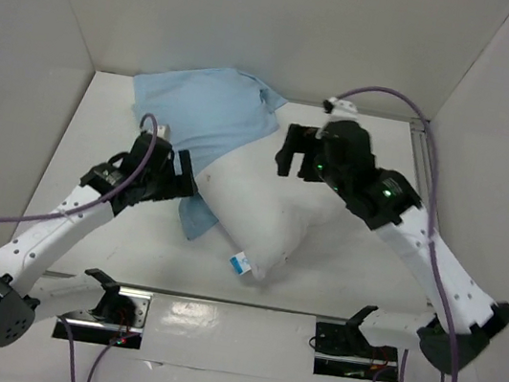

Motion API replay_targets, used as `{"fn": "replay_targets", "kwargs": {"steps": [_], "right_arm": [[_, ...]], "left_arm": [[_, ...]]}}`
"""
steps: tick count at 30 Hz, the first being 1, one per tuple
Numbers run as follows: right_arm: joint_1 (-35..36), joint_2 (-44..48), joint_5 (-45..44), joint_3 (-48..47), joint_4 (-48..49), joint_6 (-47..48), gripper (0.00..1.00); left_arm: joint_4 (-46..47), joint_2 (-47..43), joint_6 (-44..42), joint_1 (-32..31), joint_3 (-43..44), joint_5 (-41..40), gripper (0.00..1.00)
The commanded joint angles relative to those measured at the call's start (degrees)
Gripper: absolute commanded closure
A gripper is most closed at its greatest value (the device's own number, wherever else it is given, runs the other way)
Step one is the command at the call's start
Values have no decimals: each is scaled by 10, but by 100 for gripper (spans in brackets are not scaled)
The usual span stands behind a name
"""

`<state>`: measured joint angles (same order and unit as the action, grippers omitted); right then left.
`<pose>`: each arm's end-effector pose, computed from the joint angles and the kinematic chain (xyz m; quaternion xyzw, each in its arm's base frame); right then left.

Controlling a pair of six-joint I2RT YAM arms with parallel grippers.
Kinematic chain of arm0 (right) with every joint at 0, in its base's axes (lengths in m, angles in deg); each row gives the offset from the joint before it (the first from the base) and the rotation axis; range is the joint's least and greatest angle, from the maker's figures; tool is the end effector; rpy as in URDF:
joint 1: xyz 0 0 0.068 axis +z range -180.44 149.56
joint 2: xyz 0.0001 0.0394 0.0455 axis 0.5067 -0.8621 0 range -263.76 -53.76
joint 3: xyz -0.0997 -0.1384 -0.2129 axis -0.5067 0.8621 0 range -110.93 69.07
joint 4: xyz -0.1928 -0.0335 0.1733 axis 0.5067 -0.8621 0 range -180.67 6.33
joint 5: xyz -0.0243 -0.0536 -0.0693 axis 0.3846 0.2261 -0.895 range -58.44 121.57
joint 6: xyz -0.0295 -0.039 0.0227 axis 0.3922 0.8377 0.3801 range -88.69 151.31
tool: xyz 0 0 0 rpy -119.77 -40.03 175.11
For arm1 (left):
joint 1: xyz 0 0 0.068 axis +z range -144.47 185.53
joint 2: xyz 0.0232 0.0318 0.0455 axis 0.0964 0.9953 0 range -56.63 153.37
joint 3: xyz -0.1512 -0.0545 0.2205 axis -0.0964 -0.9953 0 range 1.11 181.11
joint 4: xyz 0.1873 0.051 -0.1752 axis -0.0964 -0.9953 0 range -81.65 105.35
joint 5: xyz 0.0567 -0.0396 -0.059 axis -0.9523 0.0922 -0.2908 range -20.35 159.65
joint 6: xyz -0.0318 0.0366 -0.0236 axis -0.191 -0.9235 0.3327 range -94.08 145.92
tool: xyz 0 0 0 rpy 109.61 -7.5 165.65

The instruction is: Put the pillow into the pillowcase

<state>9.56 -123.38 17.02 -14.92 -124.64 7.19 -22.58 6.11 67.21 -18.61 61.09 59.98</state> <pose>0.1953 0.1523 0.4314 -0.0507 0.8451 0.1855 0.4989 0.2117 -0.0884 0.3252 -0.1698 0.8902 -0.1602 0.3911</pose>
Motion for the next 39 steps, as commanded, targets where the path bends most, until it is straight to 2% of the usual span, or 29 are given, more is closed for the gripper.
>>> {"fn": "replay_targets", "kwargs": {"steps": [1,5,8,12,16,18,19,20,21,22,23,24,26,27,29,30,32,33,36,37,39], "right_arm": [[72,-93,-57,-55,-73,67,0],[145,-194,-126,-121,-104,100,0],[165,-242,-133,-139,-98,122,0],[165,-294,-102,-151,-93,143,0],[160,-349,-95,-157,-93,152,0],[140,-369,-95,-157,-88,152,0],[133,-387,-89,-157,-82,145,0],[116,-394,-75,-157,-69,145,12],[106,-413,-32,-166,-62,145,37],[97,-422,-21,-180,-62,135,65],[87,-431,-11,-214,-62,128,88],[68,-438,-6,-234,-62,122,100],[45,-445,-6,-283,-68,115,100],[19,-445,3,-336,-60,108,100],[-11,-445,17,-403,-47,95,100],[-30,-445,17,-481,-37,89,100],[-37,-424,-22,-538,-18,89,100],[-37,-408,-36,-549,16,89,100],[-42,-326,-66,-487,101,89,100],[-42,-310,-66,-430,113,89,100],[-36,-293,-66,-355,111,82,100]], "left_arm": [[103,-28,45,4,-133,39,2],[176,-65,81,-18,-231,16,0],[243,-65,87,-23,-284,11,0],[317,-17,80,-23,-319,22,0],[385,40,88,-13,-330,51,7],[411,79,88,-13,-318,76,28],[411,91,98,-13,-313,82,48],[403,114,99,-13,-294,92,99],[393,126,99,-13,-282,98,100],[384,135,99,-13,-267,98,100],[384,140,99,-13,-241,118,100],[384,140,93,-13,-229,135,100],[440,130,70,-7,-198,210,100],[457,137,56,-6,-171,321,100],[434,189,44,-8,-93,389,100],[434,200,37,-15,-16,425,100],[426,214,37,-28,53,457,100],[434,219,37,-34,119,494,100],[453,226,45,-34,199,544,100],[483,221,68,-34,199,561,100],[533,216,100,-28,147,589,100]]}}
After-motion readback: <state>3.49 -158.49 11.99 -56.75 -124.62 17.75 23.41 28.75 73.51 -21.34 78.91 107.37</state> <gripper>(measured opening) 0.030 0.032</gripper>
